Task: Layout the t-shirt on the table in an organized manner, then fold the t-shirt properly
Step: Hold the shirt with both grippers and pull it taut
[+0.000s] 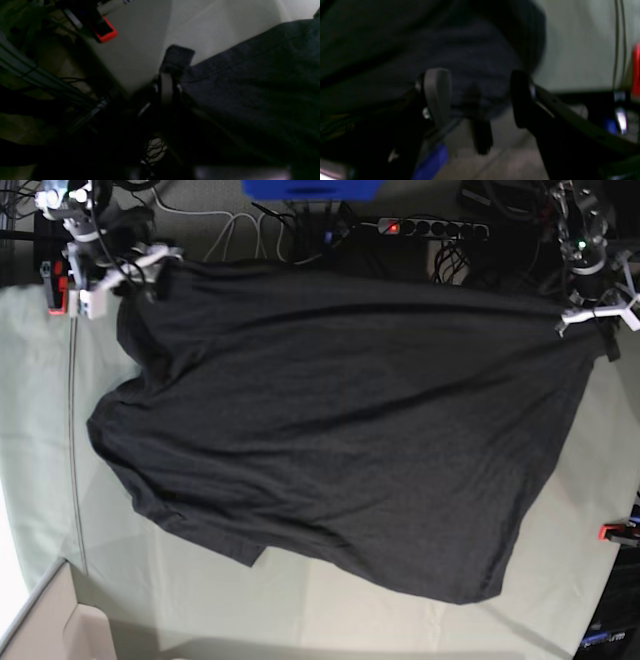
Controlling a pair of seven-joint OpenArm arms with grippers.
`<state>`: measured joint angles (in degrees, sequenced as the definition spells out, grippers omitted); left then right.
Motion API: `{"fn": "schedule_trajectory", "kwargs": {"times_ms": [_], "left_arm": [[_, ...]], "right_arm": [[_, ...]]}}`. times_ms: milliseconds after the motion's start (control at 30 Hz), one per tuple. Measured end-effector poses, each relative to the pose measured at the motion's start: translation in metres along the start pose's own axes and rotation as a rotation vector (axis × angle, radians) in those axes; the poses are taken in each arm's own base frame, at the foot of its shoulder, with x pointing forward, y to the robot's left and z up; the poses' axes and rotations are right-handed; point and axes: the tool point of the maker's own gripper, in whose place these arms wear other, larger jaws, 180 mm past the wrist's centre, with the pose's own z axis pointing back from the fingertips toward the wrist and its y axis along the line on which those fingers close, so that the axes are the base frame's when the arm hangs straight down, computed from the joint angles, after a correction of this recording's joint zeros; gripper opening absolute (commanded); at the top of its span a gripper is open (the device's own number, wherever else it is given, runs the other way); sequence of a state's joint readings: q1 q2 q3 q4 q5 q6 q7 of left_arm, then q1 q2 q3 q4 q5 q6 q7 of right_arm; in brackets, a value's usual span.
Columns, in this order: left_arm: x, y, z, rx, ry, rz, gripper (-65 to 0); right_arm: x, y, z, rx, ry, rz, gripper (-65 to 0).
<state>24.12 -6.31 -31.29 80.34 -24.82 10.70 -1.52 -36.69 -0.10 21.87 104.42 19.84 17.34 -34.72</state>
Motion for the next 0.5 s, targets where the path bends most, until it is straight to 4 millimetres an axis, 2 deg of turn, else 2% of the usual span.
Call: {"fn": "schedule_trajectory", "kwargs": {"times_ms": [133, 267, 500], "left_arm": [[0.000, 0.000, 0.000, 0.000, 0.000, 0.000, -64.9], [0.000, 0.000, 0.000, 0.000, 0.000, 0.000, -64.9], [-0.001, 0.000, 0.000, 0.001, 0.003, 0.001, -64.9]], "right_arm": [[-0.007, -0.029, -0.008, -0.065, 0.012, -0.058, -26.9], [-0.020, -0.034, -0.011, -0.074, 0.050, -0.075, -26.9], [-0.021, -0.033, -0.011, -0.073, 0.050, -0.077, -26.9]]}}
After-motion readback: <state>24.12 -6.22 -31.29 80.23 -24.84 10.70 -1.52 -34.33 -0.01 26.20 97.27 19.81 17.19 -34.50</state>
